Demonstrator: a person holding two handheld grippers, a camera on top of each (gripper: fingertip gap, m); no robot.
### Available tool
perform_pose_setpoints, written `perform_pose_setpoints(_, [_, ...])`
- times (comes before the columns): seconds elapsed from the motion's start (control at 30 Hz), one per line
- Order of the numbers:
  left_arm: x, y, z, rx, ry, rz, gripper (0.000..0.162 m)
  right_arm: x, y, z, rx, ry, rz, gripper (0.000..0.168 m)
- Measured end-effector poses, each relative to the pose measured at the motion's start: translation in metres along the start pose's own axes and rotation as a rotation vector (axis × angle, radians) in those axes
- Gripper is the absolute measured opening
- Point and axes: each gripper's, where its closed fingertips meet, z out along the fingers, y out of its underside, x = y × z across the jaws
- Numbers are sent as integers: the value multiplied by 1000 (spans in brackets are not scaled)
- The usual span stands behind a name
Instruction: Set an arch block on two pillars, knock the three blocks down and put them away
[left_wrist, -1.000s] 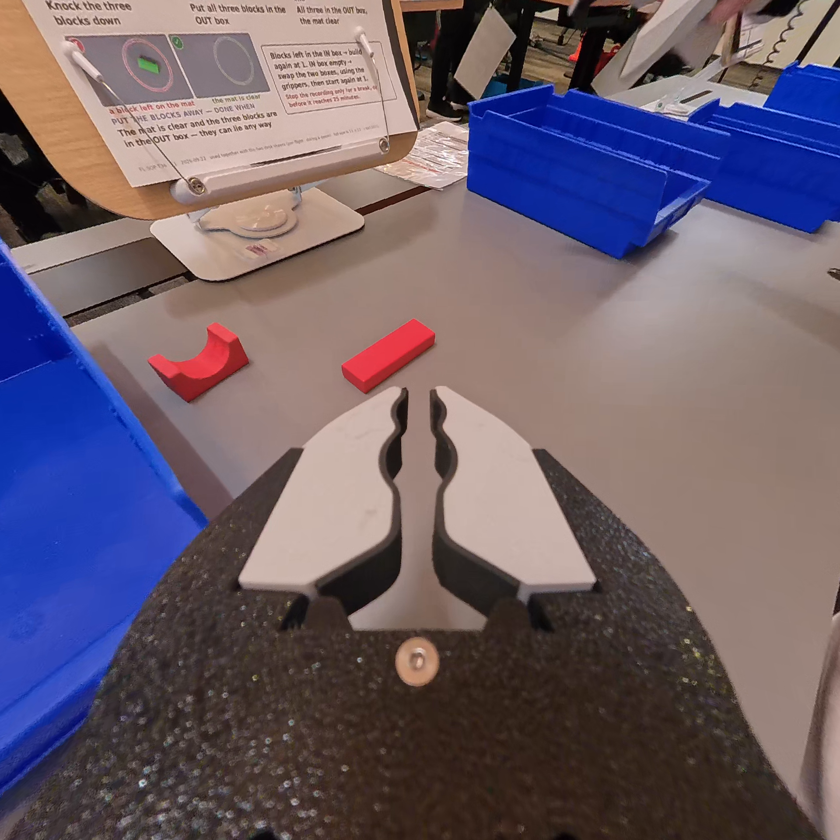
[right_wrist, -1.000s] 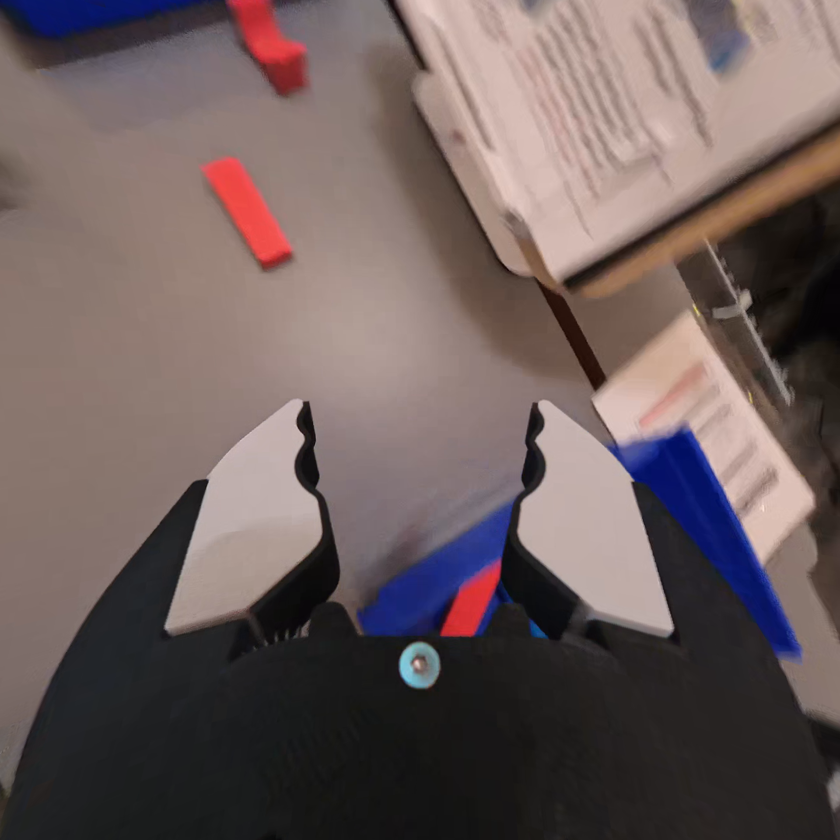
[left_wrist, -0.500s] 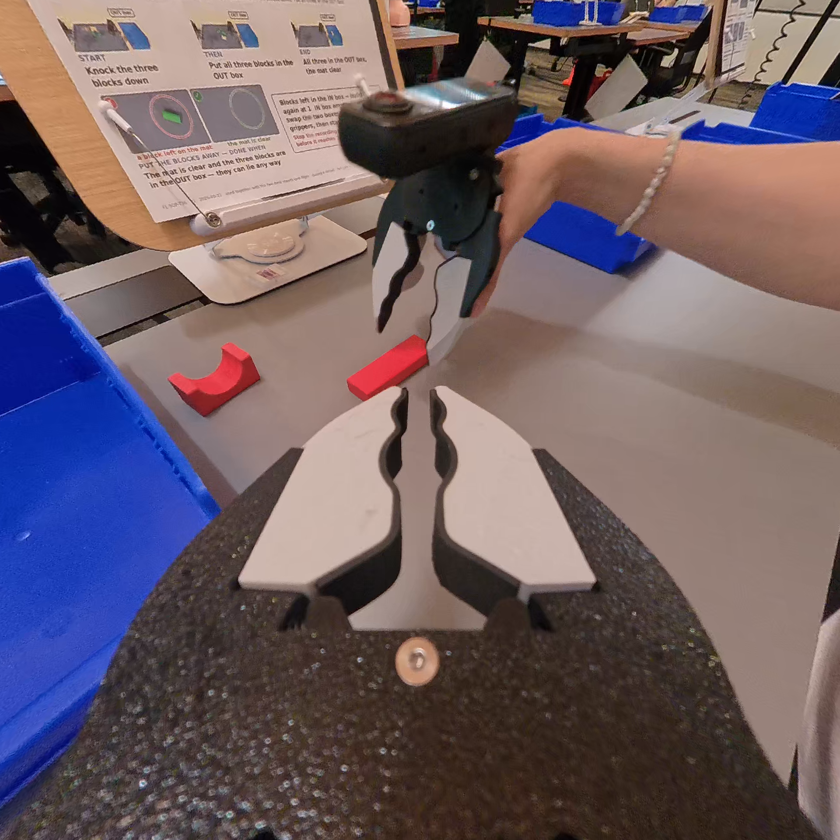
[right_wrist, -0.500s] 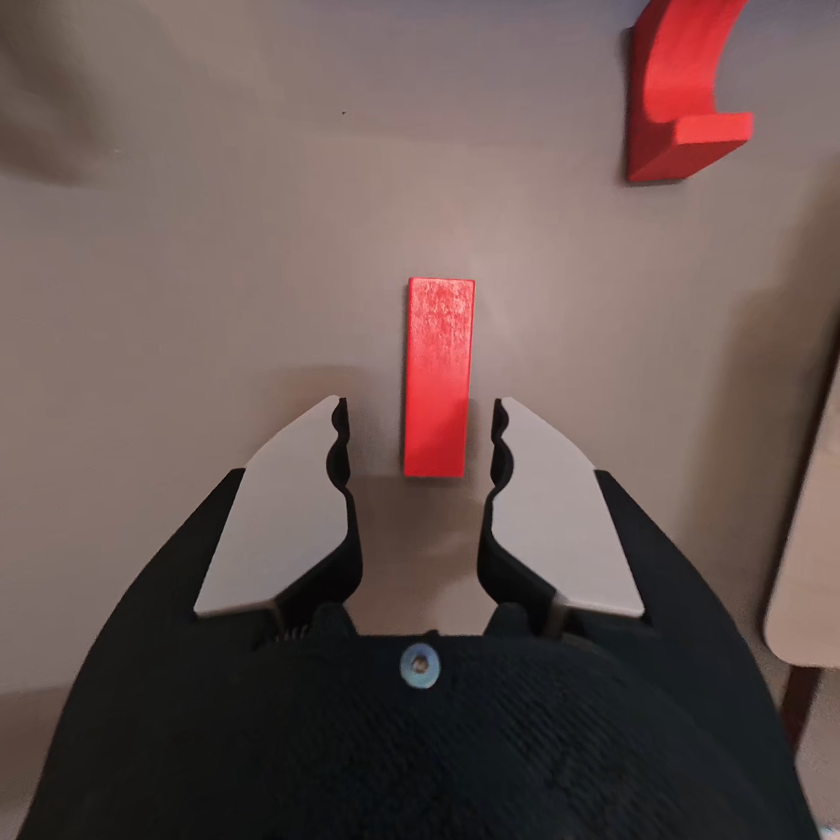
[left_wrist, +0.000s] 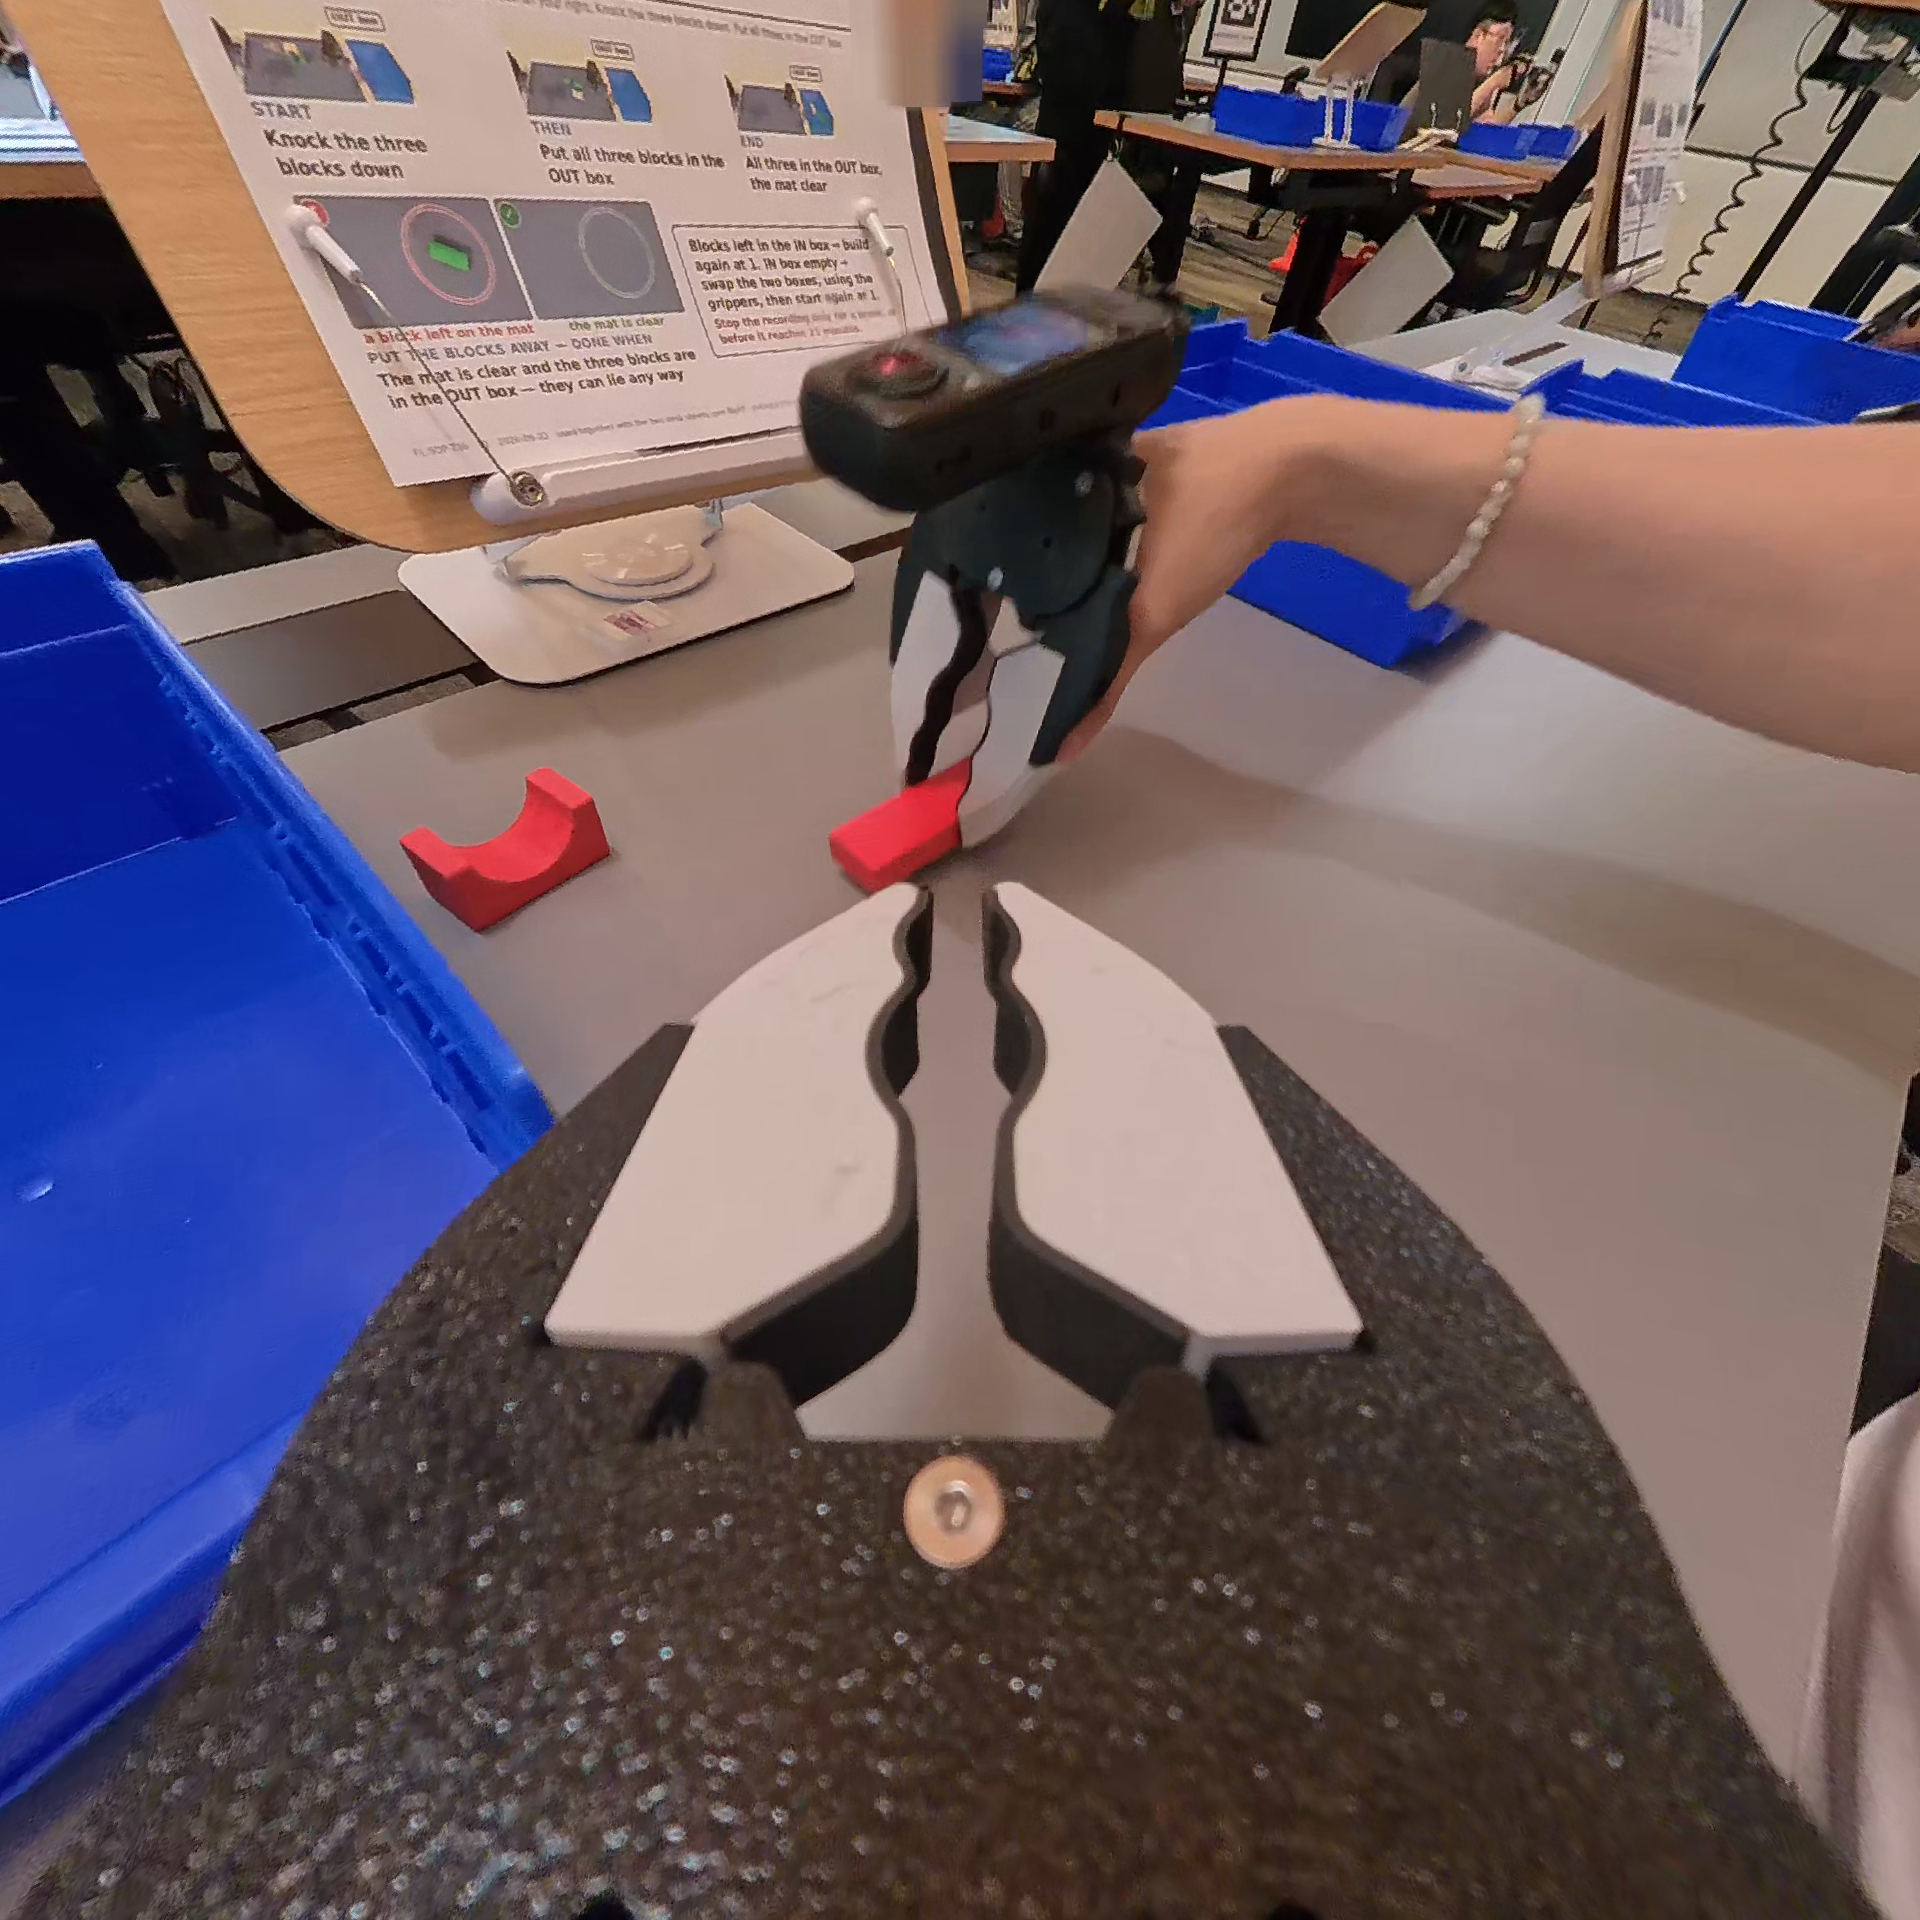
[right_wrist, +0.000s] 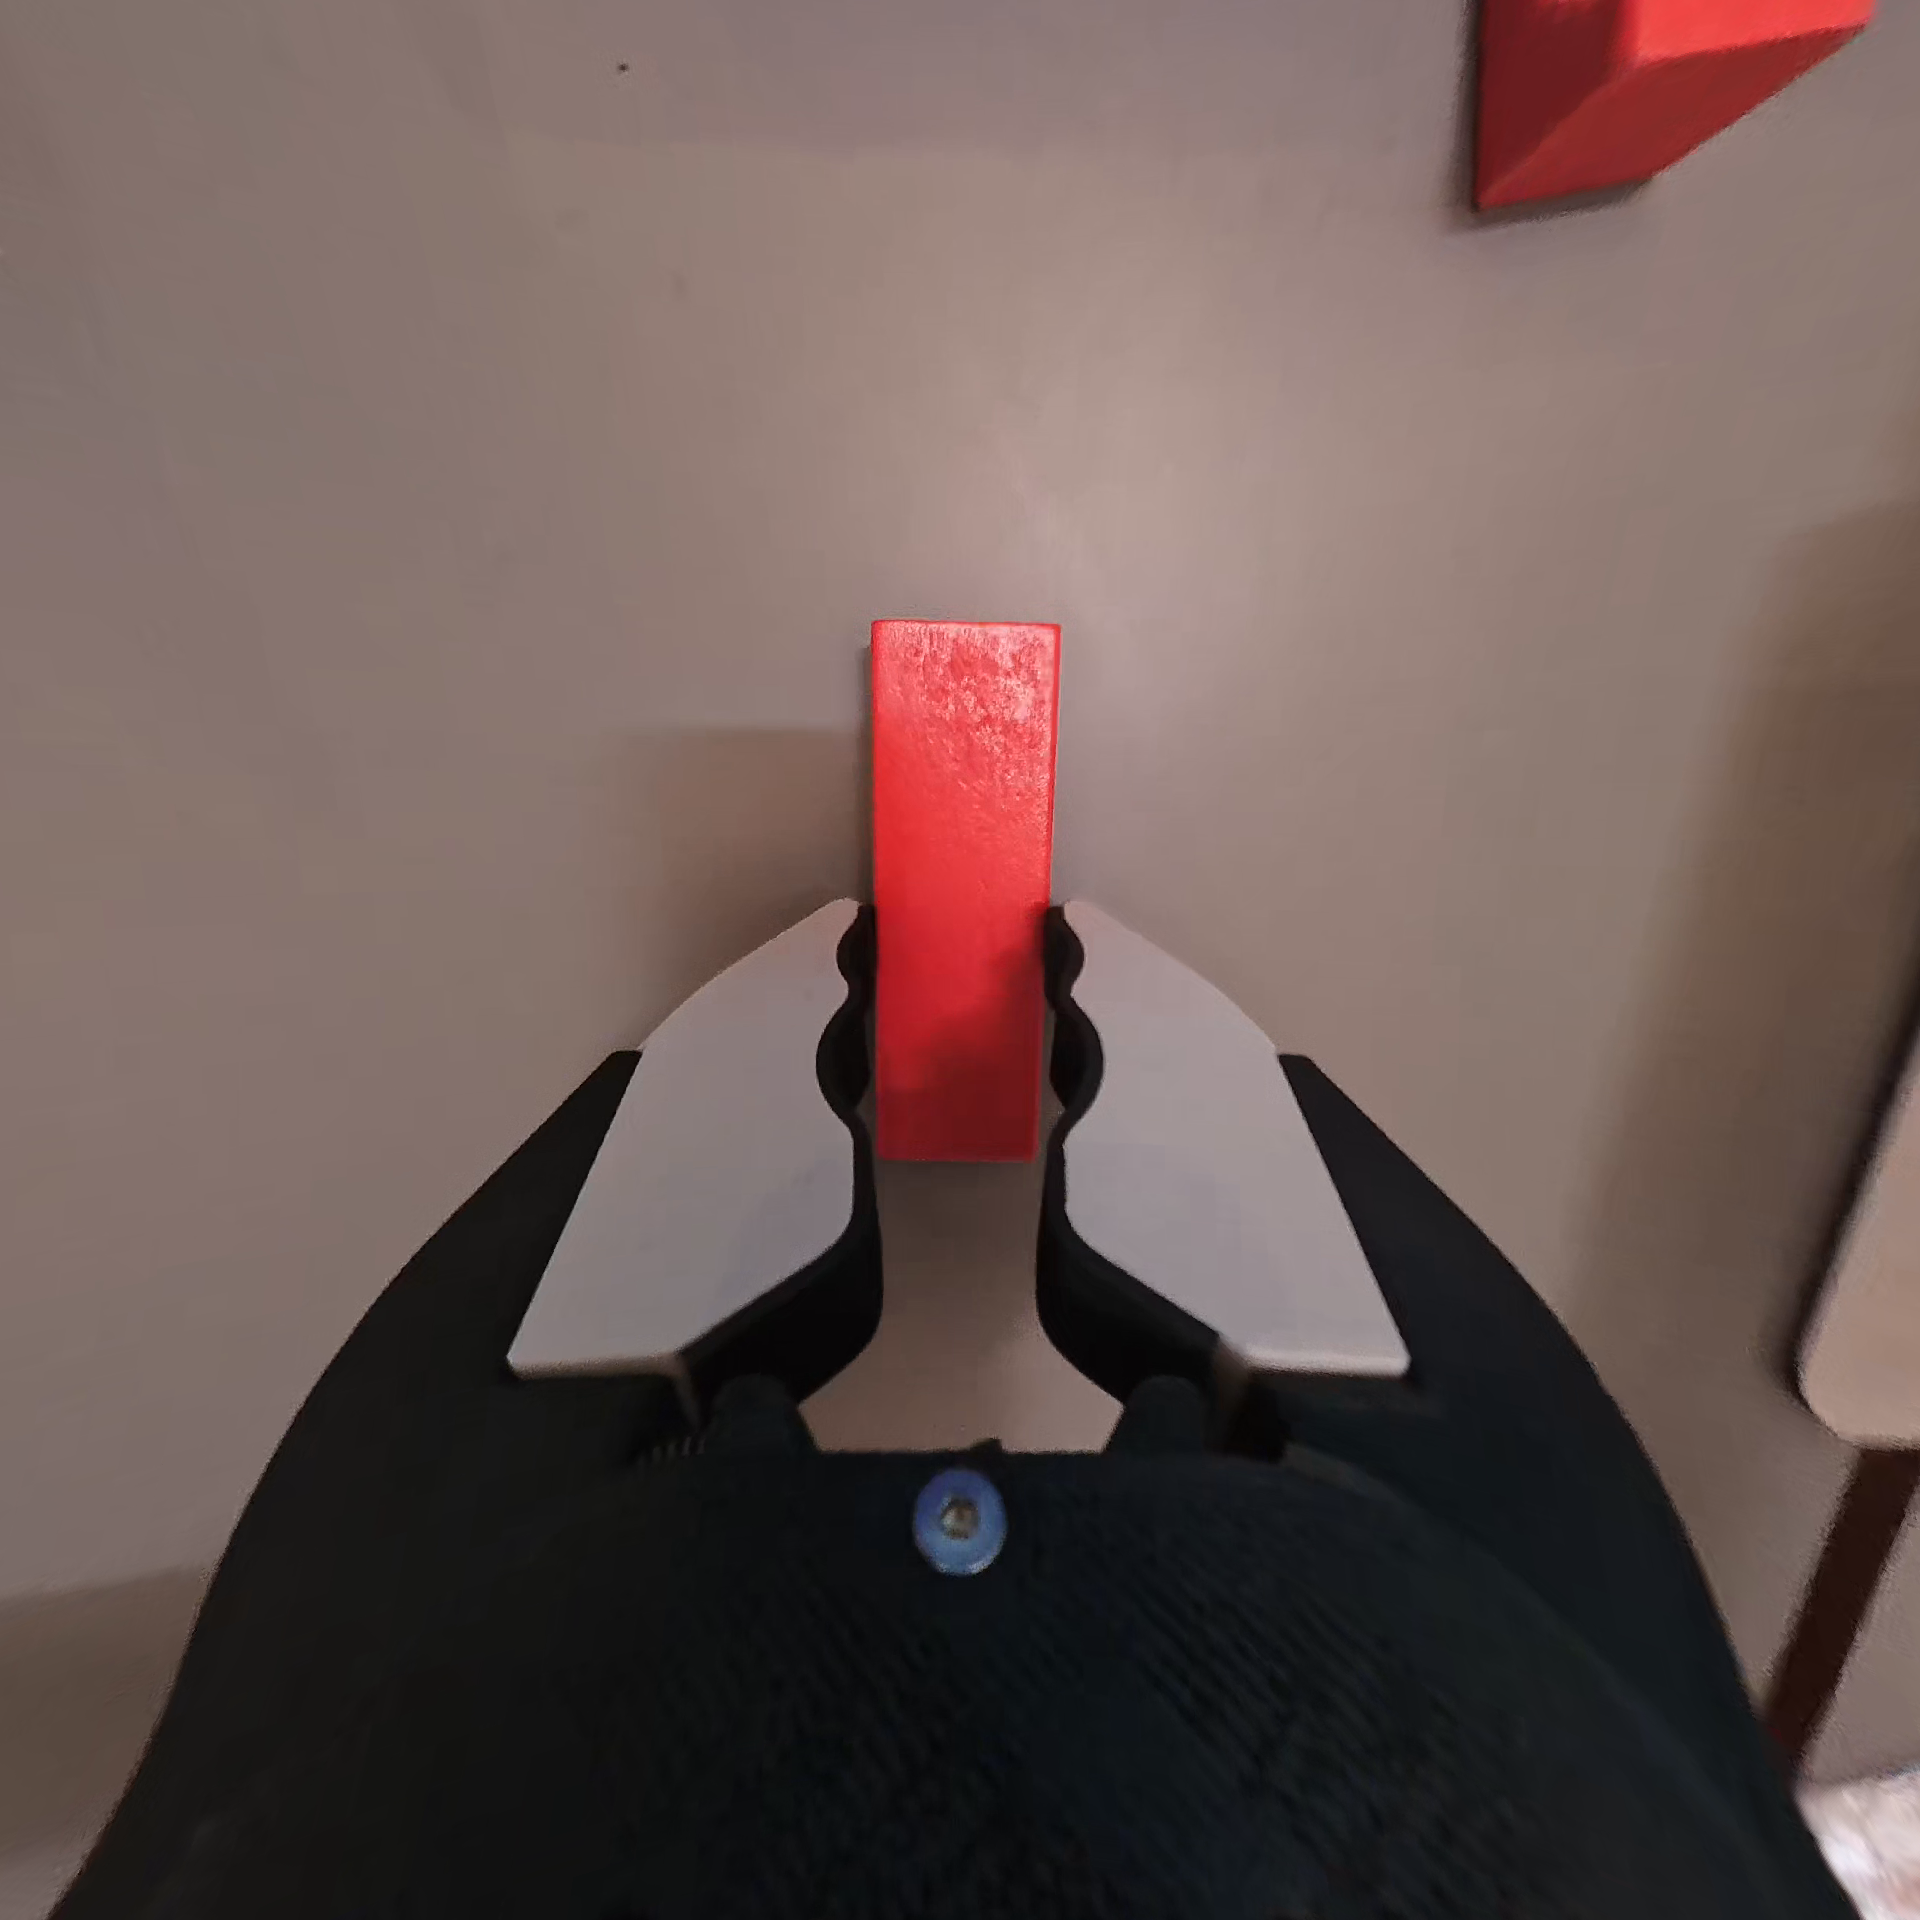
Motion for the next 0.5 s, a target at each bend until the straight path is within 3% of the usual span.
perform_pose_setpoints(0.1, [-3,2,-1,-4,-7,-4,9,15,13,-47,35,66,30,31])
perform_pose_setpoints(0.2, [-5,3,-1,-9,-17,-3,9,43,46,-123,85,181,131,32])
perform_pose_setpoints(0.37, [-4,5,5,-19,-16,-12,9,95,173,-230,-1,419,403,32])
perform_pose_setpoints(0.5, [5,8,14,-45,-2,7,9,110,272,-241,-26,444,652,32])
